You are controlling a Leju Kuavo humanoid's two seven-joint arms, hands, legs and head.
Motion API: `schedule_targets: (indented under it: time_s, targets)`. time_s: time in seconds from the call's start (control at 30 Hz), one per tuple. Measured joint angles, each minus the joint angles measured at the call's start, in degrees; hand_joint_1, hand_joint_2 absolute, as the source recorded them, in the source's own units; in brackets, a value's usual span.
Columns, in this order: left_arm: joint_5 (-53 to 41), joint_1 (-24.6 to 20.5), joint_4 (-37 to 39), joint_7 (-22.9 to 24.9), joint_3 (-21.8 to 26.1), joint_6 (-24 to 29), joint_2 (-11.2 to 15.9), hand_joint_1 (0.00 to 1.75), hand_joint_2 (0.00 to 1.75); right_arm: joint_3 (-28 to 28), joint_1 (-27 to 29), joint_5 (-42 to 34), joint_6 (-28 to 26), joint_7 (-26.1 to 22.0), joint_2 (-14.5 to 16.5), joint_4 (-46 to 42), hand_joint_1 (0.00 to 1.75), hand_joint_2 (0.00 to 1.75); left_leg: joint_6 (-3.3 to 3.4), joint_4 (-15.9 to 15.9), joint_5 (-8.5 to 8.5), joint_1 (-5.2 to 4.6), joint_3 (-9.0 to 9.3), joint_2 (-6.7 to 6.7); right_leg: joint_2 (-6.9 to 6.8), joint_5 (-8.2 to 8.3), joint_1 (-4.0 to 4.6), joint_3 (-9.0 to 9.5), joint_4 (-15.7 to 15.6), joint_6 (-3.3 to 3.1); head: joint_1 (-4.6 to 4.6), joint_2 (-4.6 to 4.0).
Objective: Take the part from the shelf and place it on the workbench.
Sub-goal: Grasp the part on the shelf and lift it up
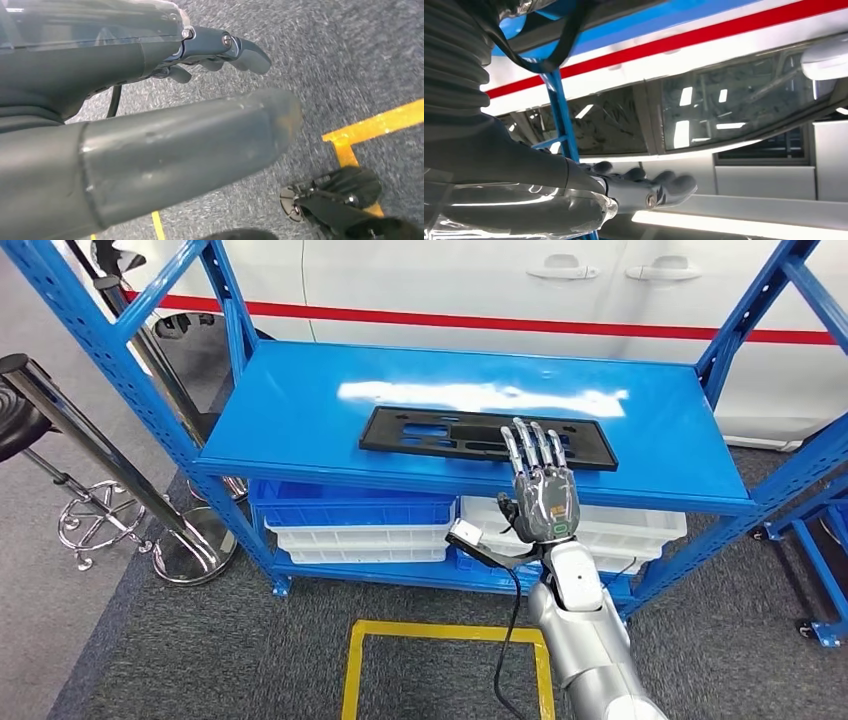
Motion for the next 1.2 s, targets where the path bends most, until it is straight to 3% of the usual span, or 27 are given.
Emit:
schedule_targets:
  time_s: [0.07,0.1,0.2,0.23,0.27,0.33,0.4,0.5,0.57,0.63,0.7,0.77,0.83,0.9,0.93,1.0,1.1,1.13,1.2]
  targets:
    - [0.0,0.0,0.0,0.0,0.0,0.0,0.0,0.00,0.00,0.3,0.0,0.0,0.0,0.0,-0.2,0.0,0.00,1.75,-0.61,1.1,-0.91,0.04,-0.26,0.06,0.03,-0.05,-0.26,0.45,-0.4,-0.61,0.00,0.00]
    - [0.0,0.0,0.0,0.0,0.0,0.0,0.0,0.00,0.00,0.5,-0.1,0.0,0.0,0.0,-0.2,0.1,0.00,1.75,-0.92,3.2,-2.07,0.09,-1.18,0.09,-0.01,-0.09,-0.42,0.72,-0.6,-0.93,0.00,0.00]
    - [0.0,0.0,0.0,0.0,0.0,0.0,-0.1,0.00,0.00,1.0,-0.1,0.0,0.0,0.0,-0.2,0.2,0.00,1.75,-1.60,13.8,-6.37,0.37,-6.83,0.14,-0.17,-0.44,-0.39,1.08,-0.6,-1.50,-0.02,0.00]
    - [0.0,0.1,0.0,0.0,0.0,0.0,-0.1,0.00,0.00,1.0,0.0,0.0,0.0,0.0,-0.3,0.3,0.00,1.75,-1.67,15.9,-6.55,0.39,-8.18,0.14,-0.18,-0.57,-0.36,1.17,-0.6,-1.53,-0.03,0.00]
    - [0.0,0.2,0.0,0.0,0.0,0.0,-0.1,0.00,0.00,1.1,0.0,0.0,0.0,0.1,-0.3,0.3,0.00,1.75,-1.64,15.8,-5.61,0.39,-8.50,0.14,-0.15,-0.72,-0.34,1.29,-0.5,-1.51,-0.03,0.00]
    - [-0.1,0.2,0.0,0.0,0.0,0.0,-0.1,0.00,0.00,1.4,0.0,0.0,0.0,0.6,-0.3,0.4,0.00,1.75,-1.19,9.6,-1.29,0.34,-5.98,0.15,-0.09,-1.07,-0.30,1.74,-0.4,-1.35,-0.02,0.00]
    - [-0.2,0.1,0.0,0.0,0.0,0.0,0.0,0.00,0.00,1.9,-0.1,0.0,0.0,1.2,-0.4,0.5,0.00,1.75,-0.46,2.5,1.53,0.06,-2.73,0.13,-0.05,-1.39,-0.16,2.05,-0.3,-0.98,-0.02,0.00]
    - [-0.4,0.1,0.0,0.0,0.0,0.0,0.0,0.00,0.00,3.2,-0.3,0.1,0.0,3.3,-0.7,1.0,0.00,1.75,0.26,0.0,1.68,-0.34,-1.58,0.08,-0.03,-1.45,-0.15,2.14,-0.6,-0.08,-0.02,0.00]
    - [-0.7,0.1,0.0,0.0,0.0,0.0,-0.1,0.00,0.00,5.2,-0.6,0.1,0.0,6.2,-1.5,1.5,0.00,1.75,0.88,-0.8,2.00,-0.03,-1.11,0.14,-0.13,-1.95,-0.17,2.15,-0.1,0.58,-0.01,0.00]
    - [-1.0,0.0,0.0,0.0,0.1,0.0,-0.1,0.00,0.00,7.5,-1.2,0.1,0.0,8.1,-2.5,2.2,0.00,1.75,1.46,-1.5,2.28,0.27,-0.66,0.24,-0.21,-4.44,-0.20,0.21,4.2,1.06,0.02,0.00]
    - [-1.0,-0.1,0.0,0.0,0.2,0.0,-0.1,0.00,0.00,9.1,-1.4,0.1,0.0,8.6,-3.2,2.9,0.00,1.75,1.73,-1.5,2.20,0.20,-0.60,0.27,-0.20,-7.56,-0.30,-3.12,10.7,1.33,0.04,0.00]
    - [-1.0,0.0,0.0,0.0,0.3,0.0,-0.1,0.00,0.00,10.0,-1.2,0.1,0.0,8.7,-3.7,3.5,0.00,1.75,1.80,-1.4,2.06,0.19,-0.57,0.25,-0.21,-8.61,-0.42,-5.64,15.1,1.57,0.05,0.00]
    - [-1.1,0.1,0.0,0.0,0.3,0.0,-0.1,0.00,0.00,10.7,-1.2,0.1,0.0,8.8,-4.0,4.1,0.00,1.75,1.67,-1.2,1.83,0.20,-0.42,0.18,-0.24,-6.28,-0.66,-5.43,13.6,1.70,0.05,0.00]
    - [-1.1,0.1,0.0,0.0,0.4,0.0,-0.1,0.00,0.00,11.3,-1.4,0.1,0.0,8.9,-4.4,4.4,0.00,1.75,1.31,-0.8,1.39,0.18,-0.24,0.11,-0.30,-2.18,-0.82,-2.06,6.1,1.54,0.05,0.00]
    - [-1.1,0.1,0.0,0.0,0.4,0.0,-0.1,0.00,0.00,11.5,-1.5,0.1,0.0,9.0,-4.5,4.5,0.00,1.75,1.02,-0.5,1.12,0.08,-0.25,0.06,-0.30,-0.93,-0.78,-0.55,2.8,1.36,0.04,0.00]
    - [-1.1,0.0,0.0,0.0,0.4,-0.1,-0.1,0.00,0.00,11.8,-1.7,0.1,0.0,9.0,-4.6,4.7,0.00,1.75,0.43,-0.1,0.74,-0.09,-0.37,0.02,-0.26,-0.45,-0.59,0.67,0.0,0.88,0.02,0.00]
    - [-1.1,0.0,0.0,0.0,0.4,-0.1,-0.1,0.00,0.00,12.2,-1.9,0.1,0.0,9.1,-4.7,4.9,0.00,1.75,-0.52,0.5,0.13,0.07,-0.54,0.09,-0.18,-0.36,-0.60,0.81,-0.3,-0.10,0.02,0.00]
    - [-1.1,0.0,0.0,0.0,0.4,-0.1,-0.1,0.00,0.00,12.2,-2.0,0.1,0.0,9.1,-4.8,4.9,0.00,1.75,-0.88,1.9,-0.78,0.18,-1.11,0.12,-0.20,-0.30,-0.71,0.94,-0.5,-0.45,0.02,0.00]
    - [-1.1,0.0,0.0,-0.1,0.5,-0.1,-0.1,0.00,0.00,12.3,-2.1,0.0,0.0,9.0,-4.8,4.9,0.00,1.75,-1.47,8.0,-4.02,0.36,-3.99,0.15,-0.27,-0.35,-0.79,1.12,-0.6,-0.90,0.02,0.00]
